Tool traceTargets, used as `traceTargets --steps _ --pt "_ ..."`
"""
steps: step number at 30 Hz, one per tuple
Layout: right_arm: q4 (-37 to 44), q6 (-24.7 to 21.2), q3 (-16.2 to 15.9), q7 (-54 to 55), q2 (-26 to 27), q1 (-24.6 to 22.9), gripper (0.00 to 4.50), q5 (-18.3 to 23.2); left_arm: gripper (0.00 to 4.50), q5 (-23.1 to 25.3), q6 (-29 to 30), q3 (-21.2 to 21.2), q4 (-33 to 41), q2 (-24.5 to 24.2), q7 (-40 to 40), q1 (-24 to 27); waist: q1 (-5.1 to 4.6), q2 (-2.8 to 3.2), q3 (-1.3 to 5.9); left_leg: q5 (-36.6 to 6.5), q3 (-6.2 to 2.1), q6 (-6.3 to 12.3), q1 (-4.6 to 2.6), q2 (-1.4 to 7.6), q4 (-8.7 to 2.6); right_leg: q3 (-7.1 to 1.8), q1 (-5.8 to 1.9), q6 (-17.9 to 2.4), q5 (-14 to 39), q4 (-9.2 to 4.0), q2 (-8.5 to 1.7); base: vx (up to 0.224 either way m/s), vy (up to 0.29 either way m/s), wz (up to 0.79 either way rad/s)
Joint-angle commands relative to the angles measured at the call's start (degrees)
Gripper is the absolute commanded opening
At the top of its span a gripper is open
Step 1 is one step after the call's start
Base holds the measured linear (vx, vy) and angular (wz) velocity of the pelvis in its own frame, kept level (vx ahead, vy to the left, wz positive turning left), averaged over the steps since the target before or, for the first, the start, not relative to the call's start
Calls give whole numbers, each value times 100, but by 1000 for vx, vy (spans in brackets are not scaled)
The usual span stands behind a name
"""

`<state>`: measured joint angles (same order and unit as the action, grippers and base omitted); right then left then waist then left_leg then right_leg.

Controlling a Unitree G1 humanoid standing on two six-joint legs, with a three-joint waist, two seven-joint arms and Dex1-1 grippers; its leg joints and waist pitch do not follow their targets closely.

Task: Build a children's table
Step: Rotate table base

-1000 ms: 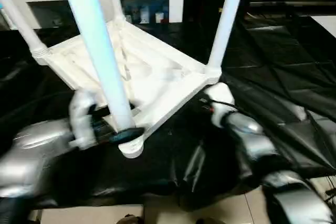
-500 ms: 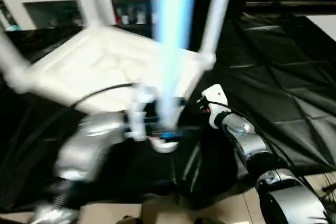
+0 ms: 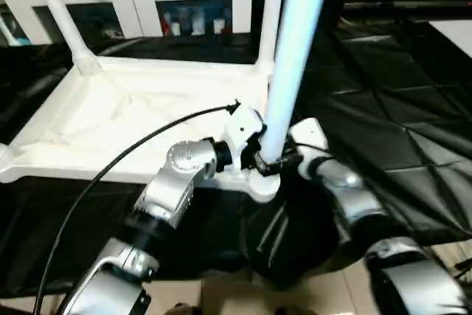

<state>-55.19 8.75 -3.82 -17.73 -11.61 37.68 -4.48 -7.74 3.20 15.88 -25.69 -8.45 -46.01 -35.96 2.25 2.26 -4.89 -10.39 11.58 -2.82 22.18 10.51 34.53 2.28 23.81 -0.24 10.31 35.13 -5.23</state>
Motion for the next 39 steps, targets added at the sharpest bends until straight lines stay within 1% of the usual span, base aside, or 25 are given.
traceTargets --steps 1,4,5,8,10,11,12,13,14,15,16,18,19,20,21,24,26,27,28,29,30,31,34,37,39 --pt "221 -19 204 28 -158 -81 382 100 444 208 -81 -193 -364 -100 221 -80 26 2 439 -1106 -106 508 -109 197 -386 -163 -360 -1756 221 -339 -239 0 0 0" --pt "551 -42 290 -101 -379 -257 382 144 444 319 -162 -230 -685 -166 383 -191 16 8 430 -1107 -102 541 -91 177 -384 -158 -363 -1658 364 -380 -233 0 0 0" --pt "739 -63 324 -192 -483 -362 382 179 444 278 -125 -270 -754 -155 400 -234 13 30 451 -1069 -111 564 -82 172 -373 -155 -379 -1640 335 -374 -240 0 0 0" --pt "1029 -62 340 -360 -618 -536 382 250 444 96 -55 -390 -729 -57 408 -288 6 20 464 -993 -121 630 -60 174 -363 -141 -389 -1729 198 -357 -240 0 0 0" --pt "1367 -98 374 -562 -666 -703 382 401 444 -159 0 -491 -516 40 252 -248 21 38 464 -976 -102 736 -70 172 -343 -143 -376 -1778 196 -370 -246 0 0 0" --pt "1733 -234 462 -800 -666 -848 382 632 444 -431 84 -513 -133 59 -96 -106 26 67 463 -912 -113 791 -58 173 -345 -133 -377 -1826 145 -353 -239 0 0 0" --pt "1748 -239 465 -809 -666 -854 382 641 444 -442 88 -513 -115 59 -111 -99 51 49 466 -888 -112 831 -59 195 -347 -138 -392 -1841 84 -352 -259 0 0 0" --pt "2116 -354 447 -1054 -690 -997 382 782 444 -673 260 -453 344 -91 -513 136 56 75 451 -854 -116 888 -51 208 -351 -129 -362 -1884 53 -338 -242 0 0 0" --pt "2116 -354 447 -1054 -690 -997 382 782 444 -673 260 -453 344 -91 -513 136 72 69 459 -839 -121 916 -49 225 -355 -126 -377 -1887 24 -330 -251 0 0 0" --pt "2381 -403 373 -1309 -750 -1110 382 858 444 -804 408 -317 739 -373 -949 407 71 87 451 -850 -111 939 -60 234 -355 -123 -343 -1893 58 -328 -232 0 0 0" --pt "2454 -416 351 -1388 -772 -1141 382 880 444 -833 459 -267 858 -479 -1090 495 66 70 451 -880 -114 944 -49 238 -361 -120 -353 -1869 123 -332 -232 0 0 0" --pt "2765 -530 251 -1746 -881 -1260 382 1011 444 -844 591 -115 1305 -1019 -1595 891 61 116 444 -1014 -108 855 -80 254 -383 -119 -314 -1781 430 -337 -222 0 0 0" --pt "2870 -565 191 -1896 -938 -1287 382 1041 444 -828 572 -133 1440 -1262 -1742 1042 58 62 456 -1134 -105 756 -98 264 -395 -125 -313 -1715 640 -354 -222 0 0 0" --pt "2940 -601 162 -1983 -965 -1299 382 1063 444 -811 534 -151 1477 -1366 -1813 1090 64 88 447 -1163 -115 706 -92 269 -407 -128 -313 -1677 728 -352 -234 0 0 0" --pt "3094 -686 102 -2166 -1023 -1328 382 1113 444 -772 451 -191 1552 -1578 -1960 1187 64 78 450 -1167 -109 634 -110 261 -409 -136 -297 -1625 829 -360 -225 0 0 0" --pt "3348 -889 -61 -2667 -1159 -1284 382 1212 444 -467 421 -306 1107 -1875 -1952 992 93 92 462 -1243 -97 532 -138 251 -417 -142 -273 -1543 951 -372 -205 0 0 0" --pt "3360 -879 -119 -2829 -1198 -1239 382 1182 444 -319 309 -315 842 -1919 -1841 843 146 87 446 -1377 -90 373 -178 249 -429 -172 -241 -1485 1115 -395 -238 0 0 0" --pt "3261 -839 -253 -2985 -1220 -1171 382 1053 444 -163 60 -309 149 -1910 -1709 486 136 78 469 -1365 -81 359 -179 236 -415 -174 -249 -1479 1122 -402 -230 0 0 0" --pt "3228 -835 -311 -3019 -1231 -1143 382 990 444 -120 -41 -290 -84 -1893 -1697 348 142 82 457 -1383 -77 322 -190 222 -417 -168 -231 -1465 1172 -410 -217 0 0 0" --pt "3213 -865 -380 -3047 -1242 -1108 382 921 428 -92 -137 -271 -314 -1887 -1713 204 150 76 463 -1375 -87 272 -181 216 -418 -177 -248 -1446 1135 -405 -232 0 0 0" --pt "3253 -873 -420 -3075 -1245 -1131 382 905 428 -37 -234 -230 -536 -1840 -1692 73 151 76 465 -1261 -105 244 -135 214 -428 -174 -292 -1435 997 -378 -248 0 0 0" --pt "3290 -902 -440 -3101 -1245 -1140 382 922 418 -5 -288 -216 -657 -1815 -1691 3 149 91 479 -1151 -108 257 -124 213 -416 -171 -299 -1448 785 -363 -250 0 0 0" --pt "3395 -990 -472 -3159 -1295 -1179 382 934 399 101 -453 -84 -1029 -1710 -1920 -246 172 26 537 -743 -108 453 -97 194 -365 -167 -349 -1553 216 -299 -253 0 0 0" --pt "3480 -1089 -471 -3341 -1364 -1201 382 1003 383 144 -521 50 -1358 -1600 -2379 -519 223 70 584 -343 -101 743 -69 193 -297 -150 -355 -1752 -403 -222 -264 0 0 0" --pt "3455 -1064 -507 -3378 -1418 -1200 382 949 368 88 -466 82 -1475 -1557 -2624 -627 246 55 579 -373 -95 814 -60 202 -287 -144 -353 -1824 -431 -226 -276 0 0 0"
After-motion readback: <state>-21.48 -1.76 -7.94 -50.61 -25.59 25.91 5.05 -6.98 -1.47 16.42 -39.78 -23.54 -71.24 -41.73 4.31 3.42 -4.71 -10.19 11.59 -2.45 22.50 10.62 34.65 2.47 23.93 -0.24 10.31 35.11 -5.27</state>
